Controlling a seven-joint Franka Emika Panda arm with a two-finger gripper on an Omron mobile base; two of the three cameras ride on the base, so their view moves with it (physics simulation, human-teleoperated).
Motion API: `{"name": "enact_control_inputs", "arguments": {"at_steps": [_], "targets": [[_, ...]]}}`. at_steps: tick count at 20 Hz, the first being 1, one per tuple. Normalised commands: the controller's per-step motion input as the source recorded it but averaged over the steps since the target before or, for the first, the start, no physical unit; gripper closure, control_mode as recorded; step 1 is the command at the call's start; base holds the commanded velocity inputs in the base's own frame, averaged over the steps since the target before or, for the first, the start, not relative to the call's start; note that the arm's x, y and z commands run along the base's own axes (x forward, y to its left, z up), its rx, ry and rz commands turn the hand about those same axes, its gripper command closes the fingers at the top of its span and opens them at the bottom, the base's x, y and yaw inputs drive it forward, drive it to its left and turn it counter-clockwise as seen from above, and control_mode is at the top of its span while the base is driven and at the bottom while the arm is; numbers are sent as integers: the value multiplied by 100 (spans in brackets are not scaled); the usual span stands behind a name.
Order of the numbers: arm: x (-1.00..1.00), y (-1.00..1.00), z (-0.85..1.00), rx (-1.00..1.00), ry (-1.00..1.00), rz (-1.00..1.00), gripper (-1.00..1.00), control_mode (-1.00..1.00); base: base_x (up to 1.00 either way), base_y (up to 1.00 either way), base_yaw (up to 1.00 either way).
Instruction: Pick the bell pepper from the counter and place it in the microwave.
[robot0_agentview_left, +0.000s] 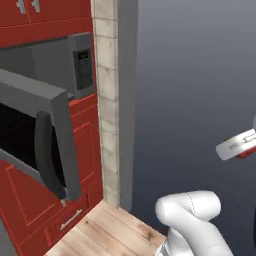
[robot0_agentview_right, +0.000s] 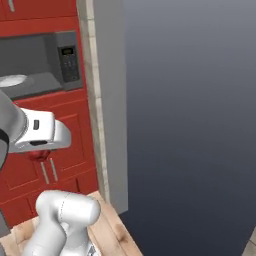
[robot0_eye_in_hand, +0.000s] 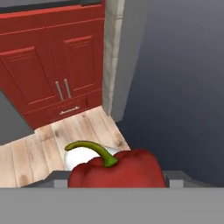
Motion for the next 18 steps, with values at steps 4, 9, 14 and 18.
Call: {"name": "enact_control_inputs", "arguments": {"at_steps": [4, 9, 14, 18], "targets": [[0, 0, 0, 0, 0, 0, 100, 100, 92, -10, 79], [0, 0, 0, 0, 0, 0, 100, 100, 87, -9, 78], [0, 0, 0, 0, 0, 0, 100, 100, 100, -25, 57], [0, 0, 0, 0, 0, 0, 100, 100, 100, -8, 42]]}}
